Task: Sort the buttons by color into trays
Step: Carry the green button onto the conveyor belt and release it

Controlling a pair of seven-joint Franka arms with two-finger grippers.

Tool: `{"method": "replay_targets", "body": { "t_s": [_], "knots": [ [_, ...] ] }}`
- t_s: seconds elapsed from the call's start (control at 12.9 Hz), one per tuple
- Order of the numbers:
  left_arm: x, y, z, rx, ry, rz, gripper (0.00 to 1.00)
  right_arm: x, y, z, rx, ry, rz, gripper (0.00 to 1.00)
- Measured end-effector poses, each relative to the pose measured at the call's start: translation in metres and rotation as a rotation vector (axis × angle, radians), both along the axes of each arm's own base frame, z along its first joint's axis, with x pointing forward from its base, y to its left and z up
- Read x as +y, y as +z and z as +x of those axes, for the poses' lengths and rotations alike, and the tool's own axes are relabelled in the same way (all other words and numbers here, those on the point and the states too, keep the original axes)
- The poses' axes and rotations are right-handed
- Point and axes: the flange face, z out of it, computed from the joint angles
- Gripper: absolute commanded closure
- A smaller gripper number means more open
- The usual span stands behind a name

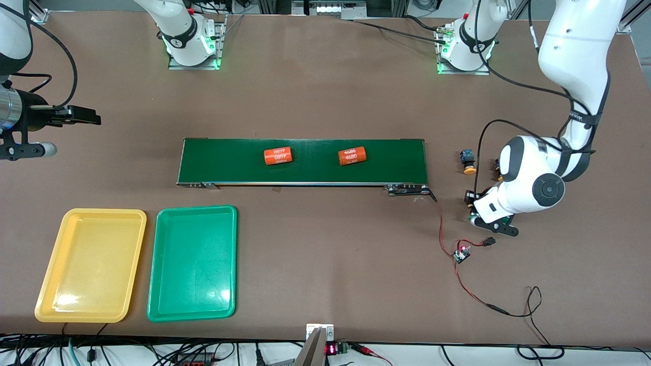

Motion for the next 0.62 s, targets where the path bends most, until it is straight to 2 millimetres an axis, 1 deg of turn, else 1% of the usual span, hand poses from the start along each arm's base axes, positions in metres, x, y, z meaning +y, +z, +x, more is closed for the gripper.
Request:
{"method": "replay_targets", "body": {
  "t_s": [0.08, 0.15, 0.23, 0.39, 0.46, 0.54, 0.62],
  "knots": [
    [-0.014, 0.016, -0.007, 0.059, 0.001, 0.000, 0.77, 0.000, 0.000, 0.000, 0.000, 0.000, 0.000, 0.00],
    [-0.034, 0.032, -0.016, 0.119, 0.008, 0.000, 0.77, 0.000, 0.000, 0.000, 0.000, 0.001, 0.001, 0.00],
    [-0.057, 0.045, -0.026, 0.163, 0.016, 0.001, 0.78, 0.000, 0.000, 0.000, 0.000, 0.005, 0.002, 0.00],
    [-0.110, 0.069, -0.043, 0.184, 0.035, 0.013, 0.80, -0.003, 0.000, 0.000, 0.000, 0.013, 0.006, 0.00],
    [-0.135, 0.077, -0.052, 0.184, 0.037, 0.016, 0.80, -0.004, 0.000, 0.000, 0.000, 0.014, 0.007, 0.00],
    [-0.157, 0.081, -0.061, 0.186, 0.038, 0.019, 0.80, -0.004, 0.000, 0.000, 0.000, 0.015, 0.008, 0.00],
    [-0.174, 0.080, -0.070, 0.189, 0.042, 0.024, 0.80, -0.004, 0.000, 0.000, 0.000, 0.015, 0.008, 0.00]
  ]
}}
